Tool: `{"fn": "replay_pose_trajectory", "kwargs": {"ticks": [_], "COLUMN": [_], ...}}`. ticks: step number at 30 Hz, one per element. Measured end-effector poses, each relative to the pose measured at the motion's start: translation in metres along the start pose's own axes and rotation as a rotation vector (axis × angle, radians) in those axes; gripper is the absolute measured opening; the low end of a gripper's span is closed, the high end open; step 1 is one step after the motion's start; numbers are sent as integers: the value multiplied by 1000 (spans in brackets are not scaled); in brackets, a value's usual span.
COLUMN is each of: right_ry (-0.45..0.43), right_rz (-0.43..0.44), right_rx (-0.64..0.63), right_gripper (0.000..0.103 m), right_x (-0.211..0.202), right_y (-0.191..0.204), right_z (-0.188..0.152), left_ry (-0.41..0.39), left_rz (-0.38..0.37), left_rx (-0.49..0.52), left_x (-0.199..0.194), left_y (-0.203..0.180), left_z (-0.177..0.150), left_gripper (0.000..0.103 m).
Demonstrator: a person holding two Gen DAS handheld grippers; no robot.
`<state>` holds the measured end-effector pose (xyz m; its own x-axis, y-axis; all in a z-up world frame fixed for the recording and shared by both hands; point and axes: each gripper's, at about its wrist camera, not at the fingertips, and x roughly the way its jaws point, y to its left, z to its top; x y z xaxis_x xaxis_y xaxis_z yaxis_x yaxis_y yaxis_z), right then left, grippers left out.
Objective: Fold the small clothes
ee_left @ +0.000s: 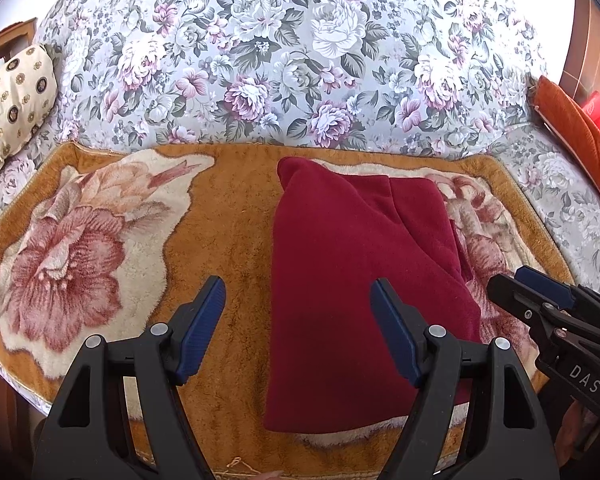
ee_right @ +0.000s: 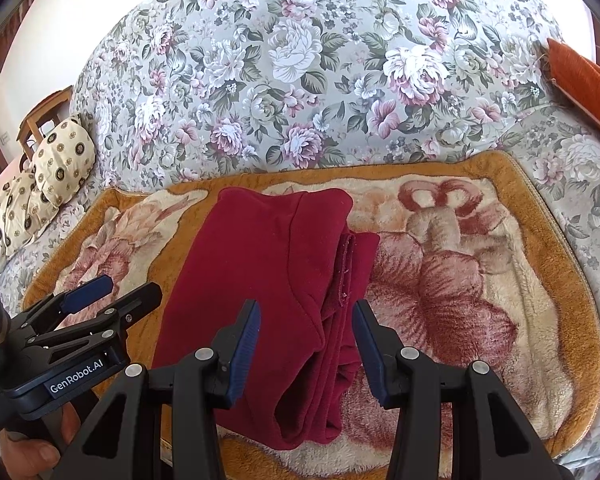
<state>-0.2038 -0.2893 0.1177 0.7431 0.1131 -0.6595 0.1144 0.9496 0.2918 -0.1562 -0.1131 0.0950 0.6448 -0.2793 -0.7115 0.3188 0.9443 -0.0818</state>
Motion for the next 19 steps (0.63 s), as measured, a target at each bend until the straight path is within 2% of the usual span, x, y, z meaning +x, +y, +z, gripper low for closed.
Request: {"fn": "replay_pose_trajectory", "kwargs": {"ticks": [19], "right_ry": [2], "right_rz": [0], "right_rx": [12], "right_gripper": [46], "right_x": [2], "right_y": [2], "right_z": [-2], "left_ry": [-13], "left_rz": [-11], "left_rx": [-17], "left_x": [1], "left_y": [7], "left_z": [3], "left_gripper": [75]}}
